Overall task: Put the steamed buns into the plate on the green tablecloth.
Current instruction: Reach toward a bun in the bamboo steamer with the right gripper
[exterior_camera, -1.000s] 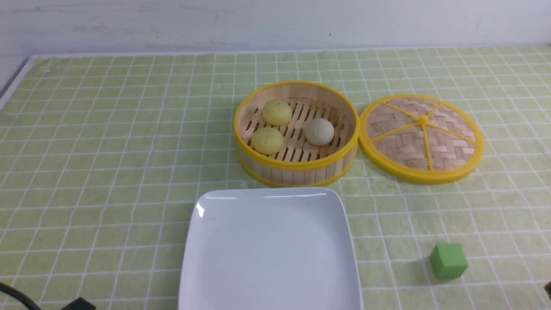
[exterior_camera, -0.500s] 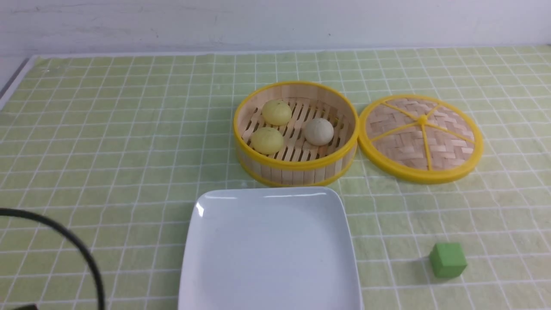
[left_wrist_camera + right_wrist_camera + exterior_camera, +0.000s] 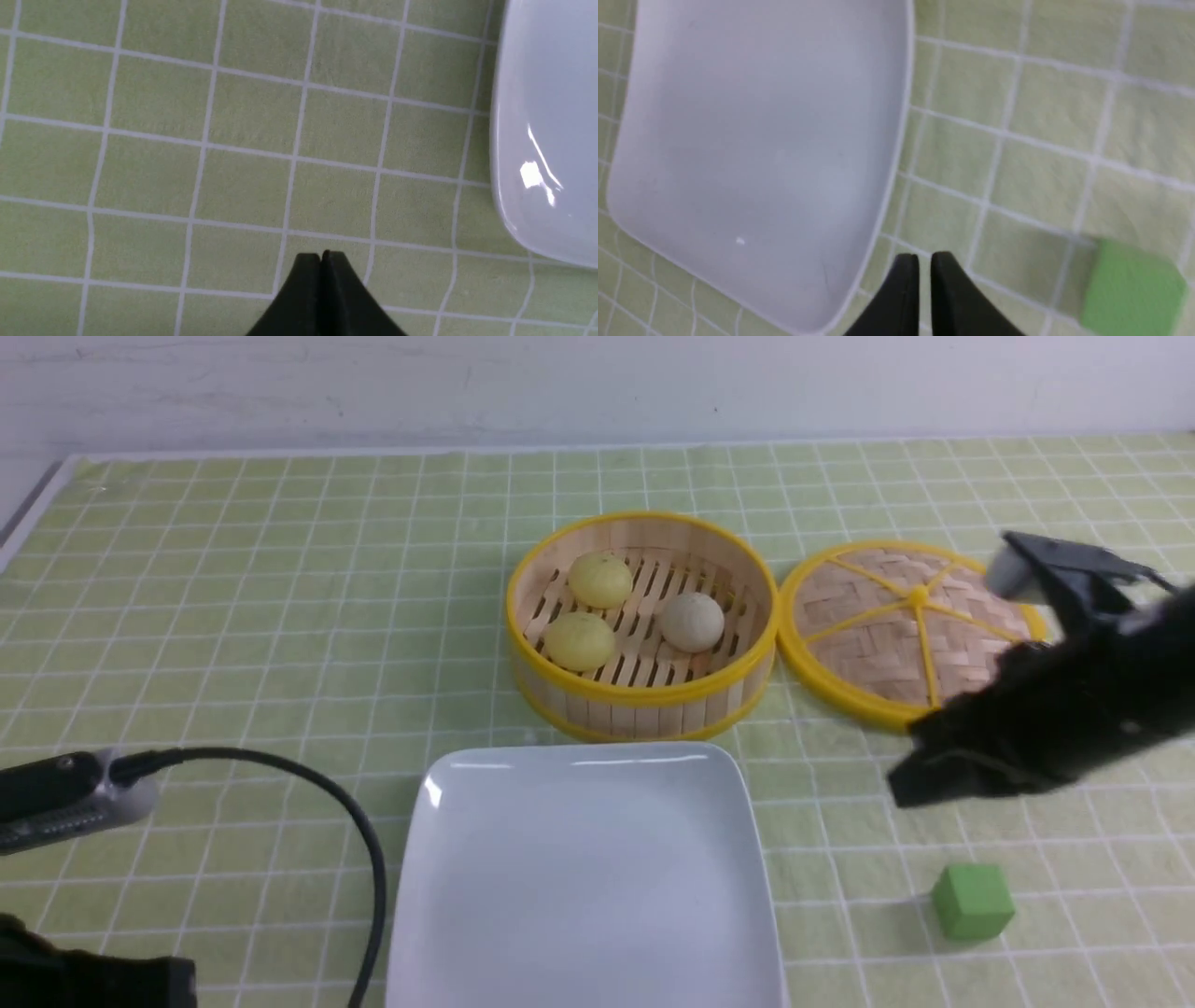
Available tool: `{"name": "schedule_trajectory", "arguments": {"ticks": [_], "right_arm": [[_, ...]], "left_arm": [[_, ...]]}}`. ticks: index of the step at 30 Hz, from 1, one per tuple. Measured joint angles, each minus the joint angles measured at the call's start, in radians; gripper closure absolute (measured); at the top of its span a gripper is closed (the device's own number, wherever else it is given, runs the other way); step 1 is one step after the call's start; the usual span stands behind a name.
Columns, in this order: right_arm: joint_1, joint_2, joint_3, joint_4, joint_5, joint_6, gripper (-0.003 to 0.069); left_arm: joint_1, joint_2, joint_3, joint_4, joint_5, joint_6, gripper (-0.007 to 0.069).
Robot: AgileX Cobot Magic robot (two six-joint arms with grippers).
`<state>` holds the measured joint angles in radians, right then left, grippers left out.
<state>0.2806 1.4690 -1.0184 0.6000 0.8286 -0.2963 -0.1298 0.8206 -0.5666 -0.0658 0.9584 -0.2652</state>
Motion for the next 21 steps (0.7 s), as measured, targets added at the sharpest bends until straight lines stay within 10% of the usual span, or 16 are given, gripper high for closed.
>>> {"name": "schedule_trajectory", "arguments": {"ticks": [11, 21], "right_arm": [[0.119, 0.475, -0.599, -0.293, -0.026, 0.124, 0.0283], [0.125, 0.757, -0.815, -0.367, -0.204, 0.153, 0.0336]], "left_arm": [[0.0, 0.007, -0.001, -0.055, -0.054, 0.001, 0.0528], [0.0, 0.007, -0.001, -0.09, -0.067, 0.001, 0.047]]}}
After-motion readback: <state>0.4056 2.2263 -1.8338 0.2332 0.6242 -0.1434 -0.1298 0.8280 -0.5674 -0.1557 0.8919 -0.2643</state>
